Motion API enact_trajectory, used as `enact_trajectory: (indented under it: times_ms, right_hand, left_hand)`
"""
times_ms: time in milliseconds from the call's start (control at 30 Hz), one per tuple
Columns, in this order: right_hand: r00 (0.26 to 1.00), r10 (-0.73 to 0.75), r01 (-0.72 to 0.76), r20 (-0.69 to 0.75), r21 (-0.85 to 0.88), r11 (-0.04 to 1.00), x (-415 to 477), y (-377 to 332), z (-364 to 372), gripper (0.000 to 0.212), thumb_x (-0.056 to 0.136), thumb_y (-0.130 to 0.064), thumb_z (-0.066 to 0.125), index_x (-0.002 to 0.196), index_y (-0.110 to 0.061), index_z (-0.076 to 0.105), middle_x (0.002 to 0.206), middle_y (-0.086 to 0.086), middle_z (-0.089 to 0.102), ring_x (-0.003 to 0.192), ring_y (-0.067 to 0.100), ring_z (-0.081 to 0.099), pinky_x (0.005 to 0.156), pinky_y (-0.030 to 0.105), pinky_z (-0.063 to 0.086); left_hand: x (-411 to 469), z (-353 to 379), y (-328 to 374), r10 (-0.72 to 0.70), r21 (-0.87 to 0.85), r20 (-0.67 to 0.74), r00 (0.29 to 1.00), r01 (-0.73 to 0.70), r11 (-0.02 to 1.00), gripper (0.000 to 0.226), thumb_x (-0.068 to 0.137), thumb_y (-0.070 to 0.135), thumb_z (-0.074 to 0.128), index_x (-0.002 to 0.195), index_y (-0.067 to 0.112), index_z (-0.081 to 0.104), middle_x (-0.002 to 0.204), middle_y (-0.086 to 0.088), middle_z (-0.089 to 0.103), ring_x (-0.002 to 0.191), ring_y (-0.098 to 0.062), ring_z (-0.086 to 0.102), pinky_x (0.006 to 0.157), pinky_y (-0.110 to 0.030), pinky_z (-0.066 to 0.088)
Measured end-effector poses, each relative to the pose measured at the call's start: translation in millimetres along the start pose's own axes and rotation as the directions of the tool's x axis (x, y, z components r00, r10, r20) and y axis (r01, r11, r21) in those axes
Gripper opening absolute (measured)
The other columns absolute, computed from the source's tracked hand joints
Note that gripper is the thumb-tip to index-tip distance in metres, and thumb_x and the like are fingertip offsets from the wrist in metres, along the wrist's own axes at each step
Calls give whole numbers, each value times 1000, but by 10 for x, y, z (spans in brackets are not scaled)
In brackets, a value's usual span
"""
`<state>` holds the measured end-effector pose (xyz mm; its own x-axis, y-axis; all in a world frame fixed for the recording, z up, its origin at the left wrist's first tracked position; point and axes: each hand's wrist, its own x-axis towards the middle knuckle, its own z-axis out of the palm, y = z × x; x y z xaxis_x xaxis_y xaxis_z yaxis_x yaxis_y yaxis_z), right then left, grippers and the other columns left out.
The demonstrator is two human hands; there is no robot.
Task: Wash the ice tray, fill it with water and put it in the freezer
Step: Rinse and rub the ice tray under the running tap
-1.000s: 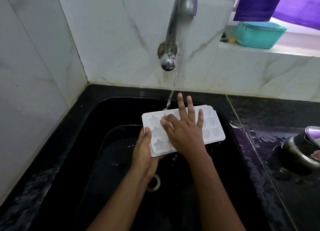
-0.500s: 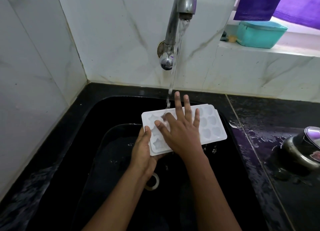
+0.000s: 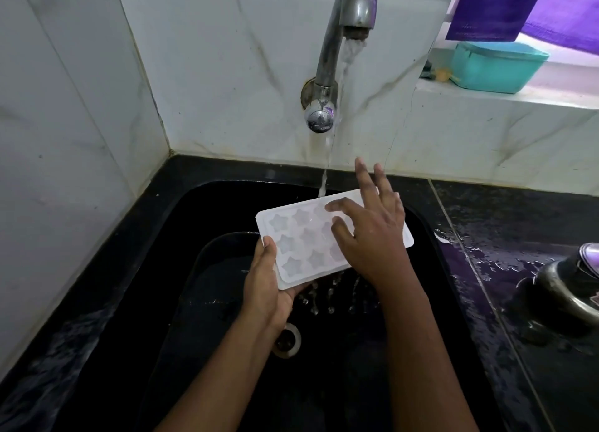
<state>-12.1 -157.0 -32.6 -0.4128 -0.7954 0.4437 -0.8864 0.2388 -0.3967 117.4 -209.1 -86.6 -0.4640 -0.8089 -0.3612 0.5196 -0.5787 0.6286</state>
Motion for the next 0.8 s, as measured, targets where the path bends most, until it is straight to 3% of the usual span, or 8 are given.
enact_trajectory:
  times_ms: [67,233,400,467,633,800]
  right_hand:
    - [998,-12,10,58,27,1000,0,-28,-19,29,79,-27,45,95,-27,69,158,-10,5,144,11,-10,114,45,-1]
    - [918,11,4,396,-39,999,-5,-141,9,24,91,-34,48,104,-33,68,158,-14,-10,144,8,-17,115,43,-7]
    - [861,15,37,508,-91,995,-36,-208,70,35,93,-40,44,126,-36,55,152,-11,-28,141,14,-28,113,47,-13]
    - [850,21,34,527,-95,995,-31,-166,51,35,94,-42,42,127,-40,53,153,-10,-28,141,13,-28,113,46,-14]
    - [925,18,43,380,-151,988,-90,-258,130,35,98,-44,34,113,-31,62,155,-8,-26,139,11,-31,112,46,-17]
    - [885,8,42,466,-98,994,-74,-269,151,35,95,-38,37,125,-35,56,156,-8,-24,140,12,-29,111,45,-18]
  left_hand:
    - [0,0,7,1,-9,0,1000,-1,1000,34,102,35,37,127,22,56,108,-6,73,94,-24,71,73,-46,57]
    - [-11,14,11,15,-66,53,998,-11,998,36,103,34,34,130,21,53,111,-8,72,96,-25,71,67,-43,59]
    - [-11,20,16,14,-109,54,998,-8,994,37,103,33,34,131,20,53,113,-9,71,94,-24,71,65,-40,59]
    - [-11,18,17,11,-102,51,999,-5,995,38,103,34,34,133,19,52,117,-11,69,98,-27,70,67,-42,59]
    - [-5,24,-3,3,-82,42,999,0,997,37,103,34,35,131,19,53,115,-9,70,95,-23,71,69,-40,59]
    - [10,-11,32,22,-74,25,999,-20,997,35,103,34,35,129,20,55,113,-9,71,93,-23,71,73,-42,58]
